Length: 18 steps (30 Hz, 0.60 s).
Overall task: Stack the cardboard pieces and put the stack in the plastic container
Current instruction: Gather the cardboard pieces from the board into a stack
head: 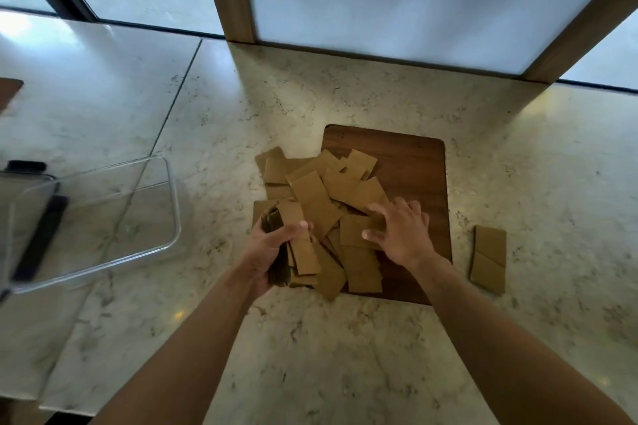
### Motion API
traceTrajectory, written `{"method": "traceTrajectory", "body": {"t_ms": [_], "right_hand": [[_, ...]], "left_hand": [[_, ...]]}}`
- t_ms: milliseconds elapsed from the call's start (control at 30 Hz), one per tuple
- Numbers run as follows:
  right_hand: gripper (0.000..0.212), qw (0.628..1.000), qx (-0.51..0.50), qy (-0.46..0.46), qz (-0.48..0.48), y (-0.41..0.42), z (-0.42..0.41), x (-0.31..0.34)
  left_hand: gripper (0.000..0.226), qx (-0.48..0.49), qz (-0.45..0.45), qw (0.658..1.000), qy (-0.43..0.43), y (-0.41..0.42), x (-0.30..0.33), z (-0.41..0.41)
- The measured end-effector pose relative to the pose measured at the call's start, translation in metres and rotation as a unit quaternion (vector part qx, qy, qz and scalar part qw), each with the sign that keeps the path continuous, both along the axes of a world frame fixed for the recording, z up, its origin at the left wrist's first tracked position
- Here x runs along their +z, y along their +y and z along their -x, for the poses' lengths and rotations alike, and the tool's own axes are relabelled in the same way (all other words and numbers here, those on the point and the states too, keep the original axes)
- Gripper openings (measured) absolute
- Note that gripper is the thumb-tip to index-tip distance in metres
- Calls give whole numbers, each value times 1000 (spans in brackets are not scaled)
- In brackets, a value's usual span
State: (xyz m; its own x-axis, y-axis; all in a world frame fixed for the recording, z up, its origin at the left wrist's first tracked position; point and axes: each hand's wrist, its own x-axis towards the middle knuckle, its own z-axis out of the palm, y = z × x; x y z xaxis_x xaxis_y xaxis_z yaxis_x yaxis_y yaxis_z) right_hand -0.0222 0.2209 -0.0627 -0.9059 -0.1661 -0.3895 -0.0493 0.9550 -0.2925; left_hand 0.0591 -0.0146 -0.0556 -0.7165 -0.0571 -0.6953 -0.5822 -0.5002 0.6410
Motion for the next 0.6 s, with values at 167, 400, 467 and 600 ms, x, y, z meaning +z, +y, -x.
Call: {"method": "traceTrajectory", "body": {"t_ms": [167, 400, 467, 600], "right_hand": [[38, 988, -108, -31, 109, 16, -1, 15], [31, 898, -297, -81, 315, 20, -23, 20], [38, 822, -351, -140, 426, -7, -39, 25], [21, 887, -237, -147, 368, -78, -76, 28]], "left_hand": [[72, 19, -3, 1000, 6, -5, 6, -16], [74, 30, -14, 999, 2, 0, 5, -27], [80, 31, -14, 999, 6, 6, 7, -27], [77, 13, -7, 999, -30, 9, 4, -30]]}}
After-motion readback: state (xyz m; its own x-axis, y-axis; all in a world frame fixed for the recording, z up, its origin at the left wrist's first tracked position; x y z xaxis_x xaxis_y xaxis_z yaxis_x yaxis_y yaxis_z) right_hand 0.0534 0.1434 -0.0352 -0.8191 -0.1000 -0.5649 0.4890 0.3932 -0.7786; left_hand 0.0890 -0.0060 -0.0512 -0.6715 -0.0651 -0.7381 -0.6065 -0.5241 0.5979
